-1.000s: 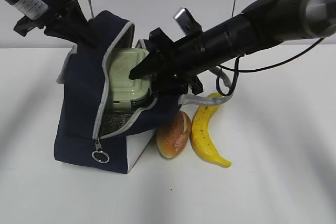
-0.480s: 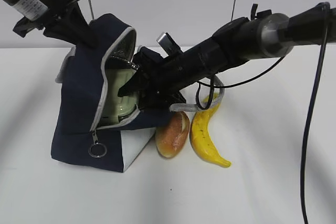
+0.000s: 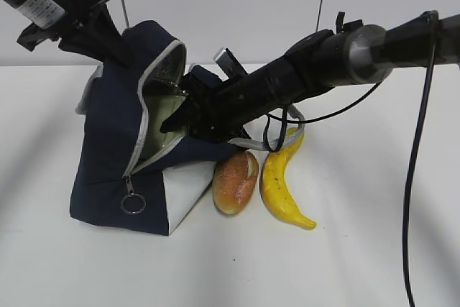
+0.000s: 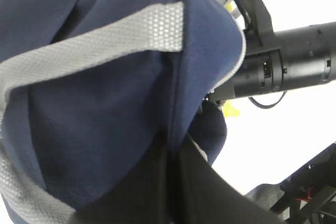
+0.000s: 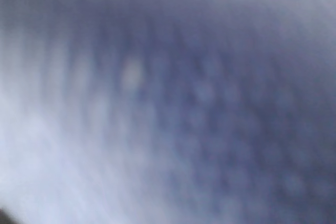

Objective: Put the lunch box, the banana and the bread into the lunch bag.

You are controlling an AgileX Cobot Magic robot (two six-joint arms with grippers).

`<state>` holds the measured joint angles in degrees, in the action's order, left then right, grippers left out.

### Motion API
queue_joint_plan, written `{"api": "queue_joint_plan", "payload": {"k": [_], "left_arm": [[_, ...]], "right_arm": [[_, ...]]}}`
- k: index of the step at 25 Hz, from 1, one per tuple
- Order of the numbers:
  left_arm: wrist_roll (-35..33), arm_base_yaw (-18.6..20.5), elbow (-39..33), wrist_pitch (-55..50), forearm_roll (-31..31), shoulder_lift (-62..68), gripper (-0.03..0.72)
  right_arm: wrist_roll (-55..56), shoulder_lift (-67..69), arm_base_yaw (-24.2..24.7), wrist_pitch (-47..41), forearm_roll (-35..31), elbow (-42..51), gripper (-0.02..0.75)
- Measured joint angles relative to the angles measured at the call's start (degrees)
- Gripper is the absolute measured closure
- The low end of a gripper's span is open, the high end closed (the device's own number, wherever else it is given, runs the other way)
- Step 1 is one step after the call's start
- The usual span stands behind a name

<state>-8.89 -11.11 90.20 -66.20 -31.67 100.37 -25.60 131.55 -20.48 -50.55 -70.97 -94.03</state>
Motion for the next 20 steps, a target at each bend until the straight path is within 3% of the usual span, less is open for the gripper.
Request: {"api": "queue_joint_plan", "payload": {"k": [15, 20], "left_arm": [[0.0, 0.0, 0.0, -0.27, 0.12, 0.0, 0.691], [-0.06, 0.0, 0.0, -0.45, 0.12, 0.0, 0.691]], "right_arm": [[0.0, 0.0, 0.0, -2.25, 0.76, -0.36, 0.321], [-0.32, 0.0, 1.49, -9.9, 2.38, -2.86, 0.32]]}}
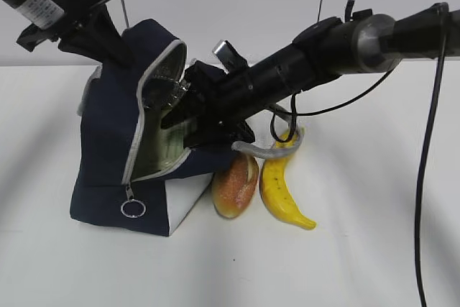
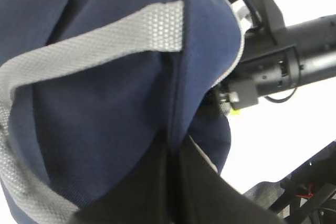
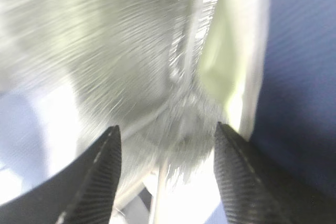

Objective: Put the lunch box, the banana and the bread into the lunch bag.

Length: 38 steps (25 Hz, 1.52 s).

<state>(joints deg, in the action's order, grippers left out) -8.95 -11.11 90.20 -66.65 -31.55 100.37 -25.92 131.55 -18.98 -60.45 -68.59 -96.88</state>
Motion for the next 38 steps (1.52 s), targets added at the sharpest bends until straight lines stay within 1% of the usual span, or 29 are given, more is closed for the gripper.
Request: {"api": "queue_joint_plan", "payload": {"k": [3, 7, 10, 15, 19, 22, 26, 28, 30, 34, 35, 38], "left_arm": [[0.0, 0.0, 0.0, -0.25, 0.0, 0.0, 0.691], [0.0, 0.0, 0.0, -0.7, 0.5, 0.0, 0.691], [0.0, 0.0, 0.0, -1.28, 1.7, 0.0, 0.691], [0.0, 0.0, 0.0, -1.8, 2.32, 0.0, 0.691], [0.0, 0.0, 0.0, -1.86, 2.38, 0.0, 0.691], [0.0, 0.0, 0.0, -1.92, 2.49, 0.0, 0.691], [0.0, 0.0, 0.0, -2.09, 2.49, 0.0, 0.691], [0.0, 0.0, 0.0, -2.25, 2.49, 0.0, 0.691], [0.0, 0.0, 0.0, -2.36, 2.55, 0.0, 0.691], [0.0, 0.0, 0.0, -2.54, 2.55, 0.0, 0.691], [0.0, 0.0, 0.0, -2.63, 2.55, 0.0, 0.691], [0.0, 0.0, 0.0, -2.74, 2.55, 0.0, 0.691]], "right_arm": [[-1.31, -1.47, 0.5, -5.28, 1.58, -1.84, 0.32], [-1.16, -6.8, 0.55, -7.24, 6.7, -2.34, 0.32], [1.78, -12.01, 0.55, -7.95, 13.57, -2.38, 0.32], [9.35, -20.58, 0.55, -8.88, 28.8, -1.62, 0.32], [14.27, -26.37, 0.55, -8.9, 38.91, 3.91, 0.32], [17.03, -30.32, 0.55, -5.69, 43.15, 10.75, 0.32], [18.78, -33.35, 0.55, 0.32, 44.57, 20.13, 0.32], [18.88, -33.21, 0.55, 2.52, 44.82, 23.31, 0.32], [18.88, -32.01, 0.55, 4.24, 45.05, 25.32, 0.32], [19.01, -27.58, 0.55, 8.89, 45.05, 25.78, 0.316], [19.01, -26.66, 0.55, 9.9, 44.94, 25.78, 0.303], [19.01, -24.19, 0.55, 13.21, 43.48, 25.9, 0.192]]}}
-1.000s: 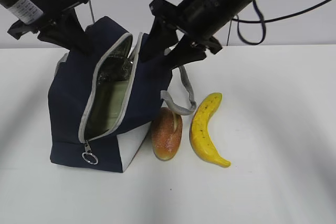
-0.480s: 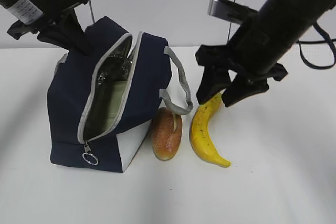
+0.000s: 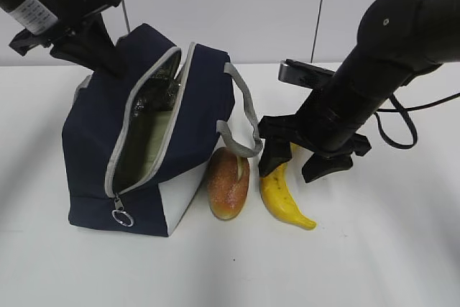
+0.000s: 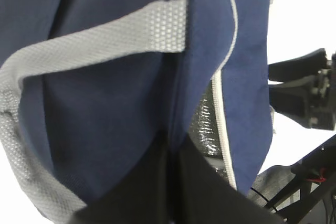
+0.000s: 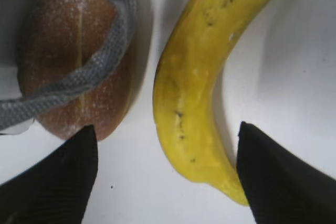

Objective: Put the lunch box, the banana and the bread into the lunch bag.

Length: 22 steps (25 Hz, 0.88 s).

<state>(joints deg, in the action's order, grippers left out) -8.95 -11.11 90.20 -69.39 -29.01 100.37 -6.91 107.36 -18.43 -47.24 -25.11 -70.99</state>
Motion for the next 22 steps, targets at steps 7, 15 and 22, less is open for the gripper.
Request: {"api": "queue_joint_plan", "payload": {"k": [7, 15, 22], "left_arm": [[0.0, 0.0, 0.0, 0.0, 0.0, 0.0, 0.691], [0.0, 0.0, 0.0, 0.0, 0.0, 0.0, 0.691], [0.0, 0.0, 0.0, -0.04, 0.04, 0.0, 0.691]], "right_arm": [[0.33, 5.63, 0.0, 2.48, -0.89, -3.37, 0.161], [1.82, 10.5, 0.0, 2.09, 0.72, -8.87, 0.24], [4.42, 13.37, 0.0, -0.34, 4.46, -12.28, 0.241]]}}
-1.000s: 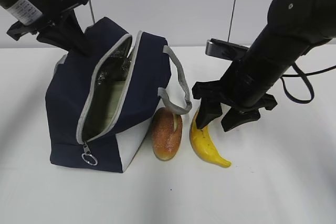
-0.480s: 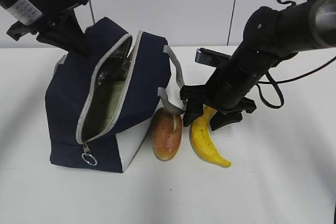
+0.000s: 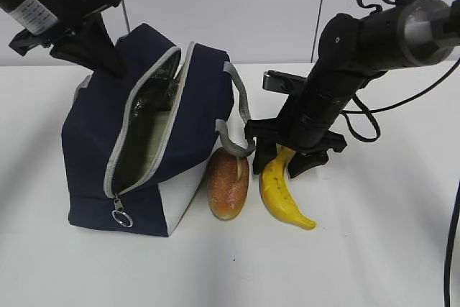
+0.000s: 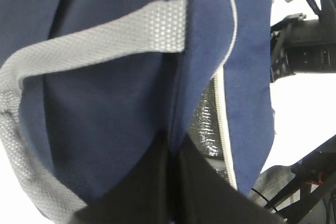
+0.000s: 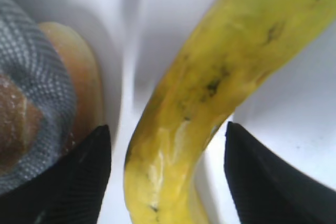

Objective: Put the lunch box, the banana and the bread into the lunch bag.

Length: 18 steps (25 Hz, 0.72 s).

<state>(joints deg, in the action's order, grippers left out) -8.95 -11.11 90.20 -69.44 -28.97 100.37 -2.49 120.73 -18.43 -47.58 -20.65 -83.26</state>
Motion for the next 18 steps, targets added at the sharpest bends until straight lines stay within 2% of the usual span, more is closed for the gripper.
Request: {"api": "queue_joint_plan", "payload": {"k": [11, 18], "left_arm": [[0.0, 0.0, 0.0, 0.0, 0.07, 0.0, 0.691], [0.0, 0.0, 0.0, 0.0, 0.14, 0.0, 0.691]], "right_arm": [[0.16, 1.74, 0.0, -1.74, -0.02, -0.88, 0.252], [0.25, 1.74, 0.0, -2.17, -0.69, -1.01, 0.42]]}}
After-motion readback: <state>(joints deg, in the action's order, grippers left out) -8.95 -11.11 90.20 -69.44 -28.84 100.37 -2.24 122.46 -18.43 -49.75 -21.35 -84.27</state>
